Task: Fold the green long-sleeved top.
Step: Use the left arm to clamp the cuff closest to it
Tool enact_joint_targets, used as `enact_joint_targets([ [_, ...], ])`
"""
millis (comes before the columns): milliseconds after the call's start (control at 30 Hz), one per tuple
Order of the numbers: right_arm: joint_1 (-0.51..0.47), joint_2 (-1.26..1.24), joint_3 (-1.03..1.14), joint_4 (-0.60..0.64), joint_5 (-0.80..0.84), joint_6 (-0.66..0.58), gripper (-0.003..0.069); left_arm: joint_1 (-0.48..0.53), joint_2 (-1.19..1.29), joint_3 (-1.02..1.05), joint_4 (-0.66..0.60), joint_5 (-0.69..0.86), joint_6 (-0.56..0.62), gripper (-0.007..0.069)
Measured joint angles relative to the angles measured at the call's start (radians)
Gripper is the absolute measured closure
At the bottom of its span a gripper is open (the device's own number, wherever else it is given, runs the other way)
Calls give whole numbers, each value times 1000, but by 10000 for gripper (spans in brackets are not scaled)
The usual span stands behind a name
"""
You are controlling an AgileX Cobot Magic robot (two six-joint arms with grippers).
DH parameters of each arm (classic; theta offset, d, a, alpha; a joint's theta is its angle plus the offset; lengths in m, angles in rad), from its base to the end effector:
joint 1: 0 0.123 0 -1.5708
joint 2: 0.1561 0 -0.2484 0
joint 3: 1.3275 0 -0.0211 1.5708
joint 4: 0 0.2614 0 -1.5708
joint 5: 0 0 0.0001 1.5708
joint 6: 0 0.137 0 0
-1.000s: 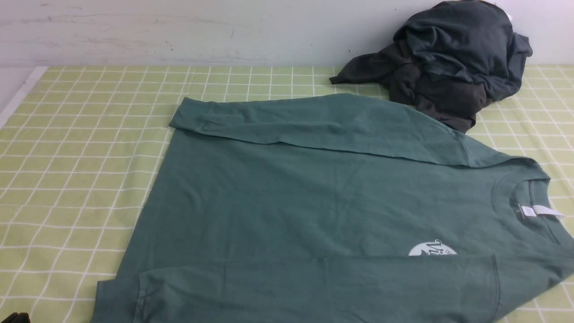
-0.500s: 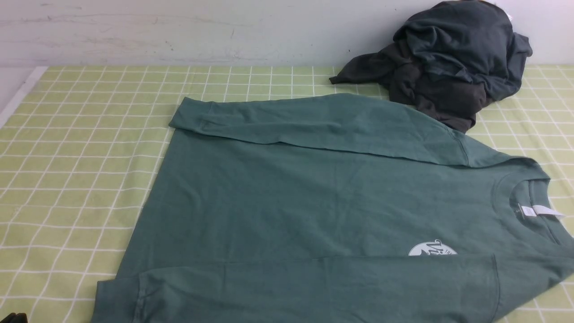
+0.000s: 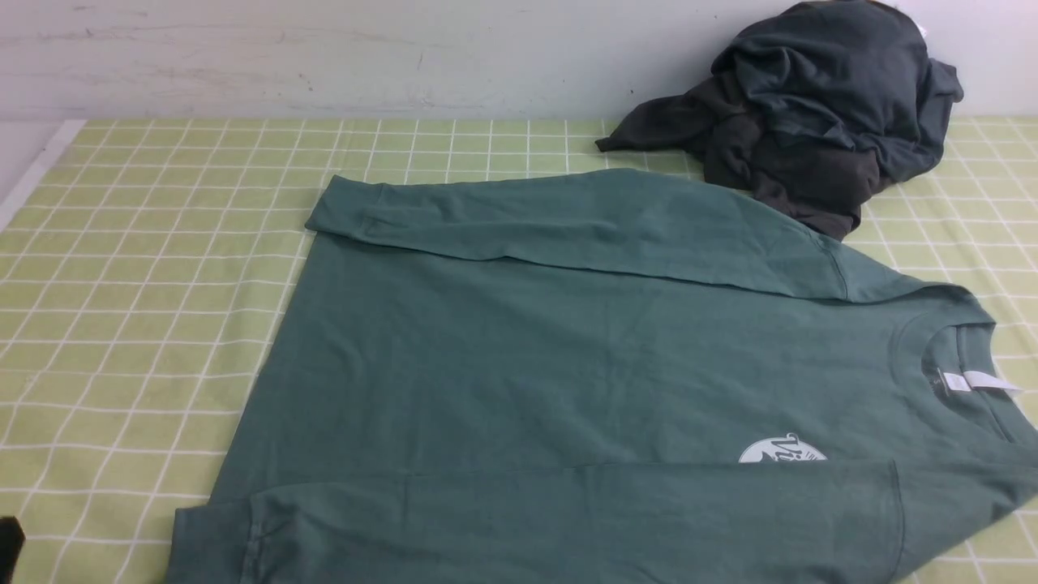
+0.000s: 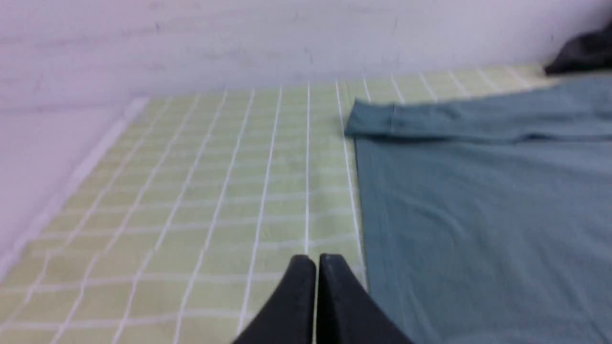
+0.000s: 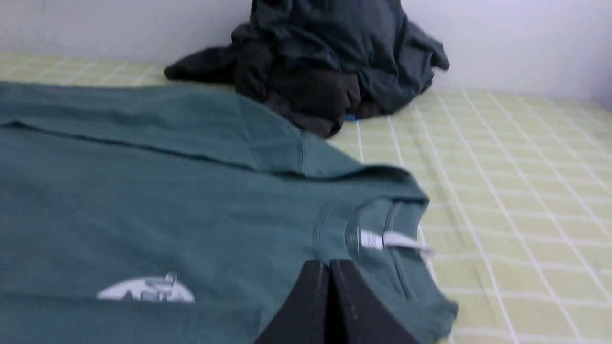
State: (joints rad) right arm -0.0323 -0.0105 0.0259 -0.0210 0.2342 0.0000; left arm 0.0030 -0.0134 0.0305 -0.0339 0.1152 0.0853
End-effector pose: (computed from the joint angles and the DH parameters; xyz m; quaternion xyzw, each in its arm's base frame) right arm 0.1485 -0.0055 0.1766 0.0061 0.7621 -0.0189 0.6472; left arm 0.1503 -0.0001 0.1914 0.0189 0.7226 0.0175 0.6908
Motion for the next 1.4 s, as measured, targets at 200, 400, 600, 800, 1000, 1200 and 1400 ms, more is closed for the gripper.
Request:
enact_joint_targets([
  [200,0,0,1,0,-383,9,673,0,0,0,0,-345,0,628],
  [400,0,0,1,-1,-716,184,673,0,0,0,2,-619,-107,628],
  [600,0,51,-40,-31,-761,274,673,0,46,-170,215,-530,-405,628],
  [800,0,293,-341,-133,-588,266,673,0,315,-531,465,-228,-535,628],
  [1000,0,621,-546,-197,-167,279,673,-12,669,-609,477,62,-639,628],
  [1200,97,882,-606,-89,355,202,673,-123,897,-624,304,470,-545,627],
  [1400,269,1061,-616,21,366,-74,673,-167,1151,-631,28,509,-282,596],
])
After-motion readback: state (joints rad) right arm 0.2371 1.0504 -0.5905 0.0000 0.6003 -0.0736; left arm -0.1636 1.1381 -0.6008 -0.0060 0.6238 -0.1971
